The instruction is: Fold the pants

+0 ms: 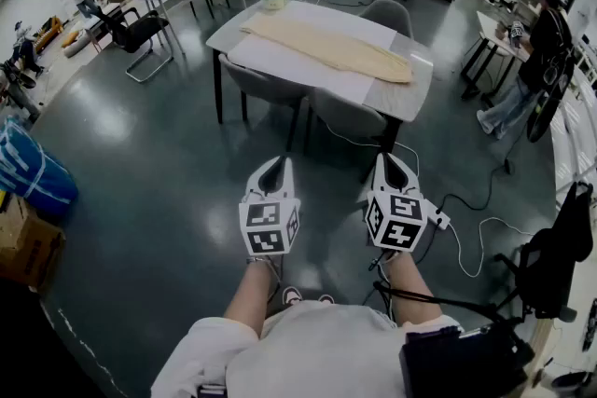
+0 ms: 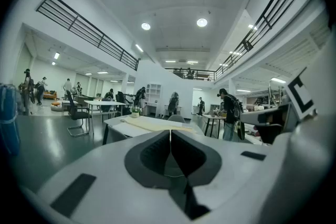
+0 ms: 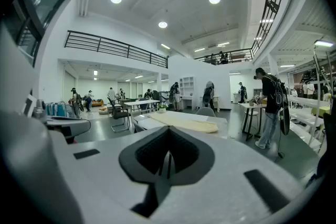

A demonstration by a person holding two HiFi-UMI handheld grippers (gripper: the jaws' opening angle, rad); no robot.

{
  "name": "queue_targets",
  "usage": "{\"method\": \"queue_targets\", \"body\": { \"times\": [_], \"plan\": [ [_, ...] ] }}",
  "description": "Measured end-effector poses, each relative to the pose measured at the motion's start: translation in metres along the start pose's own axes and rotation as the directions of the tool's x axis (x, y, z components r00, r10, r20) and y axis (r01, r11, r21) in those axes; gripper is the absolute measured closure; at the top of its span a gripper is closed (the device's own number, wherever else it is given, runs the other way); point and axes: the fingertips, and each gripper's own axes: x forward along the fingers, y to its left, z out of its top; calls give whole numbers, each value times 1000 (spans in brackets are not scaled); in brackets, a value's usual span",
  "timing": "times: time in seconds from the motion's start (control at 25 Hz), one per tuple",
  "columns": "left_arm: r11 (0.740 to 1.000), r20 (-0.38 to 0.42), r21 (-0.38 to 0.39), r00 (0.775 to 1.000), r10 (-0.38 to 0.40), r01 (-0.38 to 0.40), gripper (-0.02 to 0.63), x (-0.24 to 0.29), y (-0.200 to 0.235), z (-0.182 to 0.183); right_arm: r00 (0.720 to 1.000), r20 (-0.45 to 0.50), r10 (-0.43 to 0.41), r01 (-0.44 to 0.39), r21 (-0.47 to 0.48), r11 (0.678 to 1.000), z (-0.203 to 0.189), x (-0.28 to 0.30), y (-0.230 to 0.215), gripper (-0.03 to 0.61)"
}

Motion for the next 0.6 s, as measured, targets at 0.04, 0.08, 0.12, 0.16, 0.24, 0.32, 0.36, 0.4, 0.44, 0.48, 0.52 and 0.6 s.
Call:
{"method": "queue_targets", "body": {
  "times": [0.04,0.08,0.12,0.16,0.24,0.32,0.36,0.4,0.44,0.48,0.52,0.6],
  "plan": [
    [1000,-1,-2,1000,1,-1,600,0,-1,-1,1000,-4,-1,1,1,1000,-2,0,-1,588],
    [1000,-2,-5,1000,2,-2,600,-1,-1,-3,1000,-8,-3,3,1,1000,-3,-1,-2,588],
    [1000,-3,-6,1000,3,-3,600,-1,0,-3,1000,-11,-4,4,2,1000,-5,-1,-2,588],
    [1000,-4,-8,1000,4,-4,600,-2,1,-4,1000,-14,-5,5,3,1000,-5,-2,-1,588],
    [1000,-7,-11,1000,6,-7,600,-3,5,-3,1000,-19,-8,8,6,1000,-5,-1,2,588],
    [1000,-8,-16,1000,10,-10,600,-3,10,-1,1000,-19,-11,11,11,1000,-4,0,4,588],
    [1000,-8,-19,1000,12,-12,600,-3,12,0,1000,-17,-11,11,16,1000,-3,1,4,588],
    [1000,-5,-22,1000,14,-14,600,-2,13,0,1000,-12,-11,11,24,1000,-2,2,4,588],
    [1000,-2,-24,1000,16,-16,600,-2,16,1,1000,-7,-10,10,33,999,-1,3,4,586],
    [999,2,-26,1000,19,-19,600,-2,19,1,1000,-4,-10,10,41,999,-1,5,5,586],
    [999,6,-29,1000,22,-21,600,-2,23,1,1000,-3,-11,11,44,999,-1,7,7,586],
    [999,9,-34,1000,27,-27,600,-1,35,1,1000,-3,-18,18,43,999,0,12,12,586]
  ]
}}
